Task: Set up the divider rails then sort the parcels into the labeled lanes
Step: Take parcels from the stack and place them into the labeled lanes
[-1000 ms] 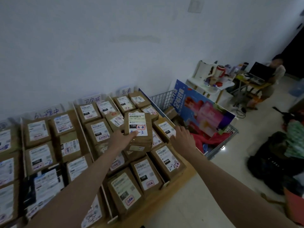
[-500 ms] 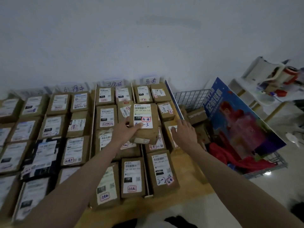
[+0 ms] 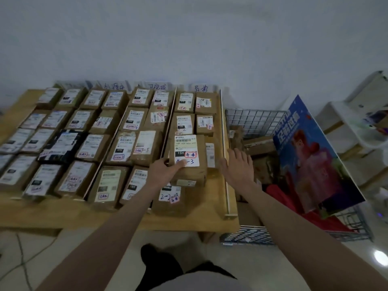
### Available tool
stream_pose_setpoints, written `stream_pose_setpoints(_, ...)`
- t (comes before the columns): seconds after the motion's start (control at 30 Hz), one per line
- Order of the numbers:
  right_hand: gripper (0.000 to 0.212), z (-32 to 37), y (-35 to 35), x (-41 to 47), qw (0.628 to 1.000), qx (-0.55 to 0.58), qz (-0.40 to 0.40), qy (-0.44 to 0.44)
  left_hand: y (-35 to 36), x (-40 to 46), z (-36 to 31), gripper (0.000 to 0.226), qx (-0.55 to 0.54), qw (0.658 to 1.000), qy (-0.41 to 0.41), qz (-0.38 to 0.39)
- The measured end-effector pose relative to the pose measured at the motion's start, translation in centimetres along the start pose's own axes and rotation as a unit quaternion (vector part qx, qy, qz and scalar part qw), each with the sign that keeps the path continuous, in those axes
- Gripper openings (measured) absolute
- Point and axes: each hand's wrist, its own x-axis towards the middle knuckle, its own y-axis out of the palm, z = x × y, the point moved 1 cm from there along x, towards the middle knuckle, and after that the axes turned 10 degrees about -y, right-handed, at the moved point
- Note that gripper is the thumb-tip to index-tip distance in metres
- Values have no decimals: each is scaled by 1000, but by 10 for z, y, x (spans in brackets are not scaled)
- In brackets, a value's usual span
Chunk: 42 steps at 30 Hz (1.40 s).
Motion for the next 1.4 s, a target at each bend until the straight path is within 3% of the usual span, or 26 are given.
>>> stream_pose_setpoints(0.23, 49, -16, -4, -19, 999, 30, -21, -18, 43, -41, 20, 38, -27, 999, -20, 18)
stream_pose_setpoints(0.33, 46, -25, -3, -19, 999, 36, -29, -15, 58, -46, 31, 57, -10, 1000, -23, 17)
stream_pose_setpoints(0.57, 47, -44, 0, -22, 999, 40, -34, 2, 81, -45, 57, 74, 41, 998, -49, 19)
stream_pose_setpoints(1.17, 44, -66, 20, -22, 997, 64, 5, 48, 123, -20, 52, 76, 222, 974, -33, -34)
stream_pose_setpoints(1.4, 42, -69, 26, -27, 996, 75, 11, 49, 127, -18, 57, 74, 291, 955, 26, -53)
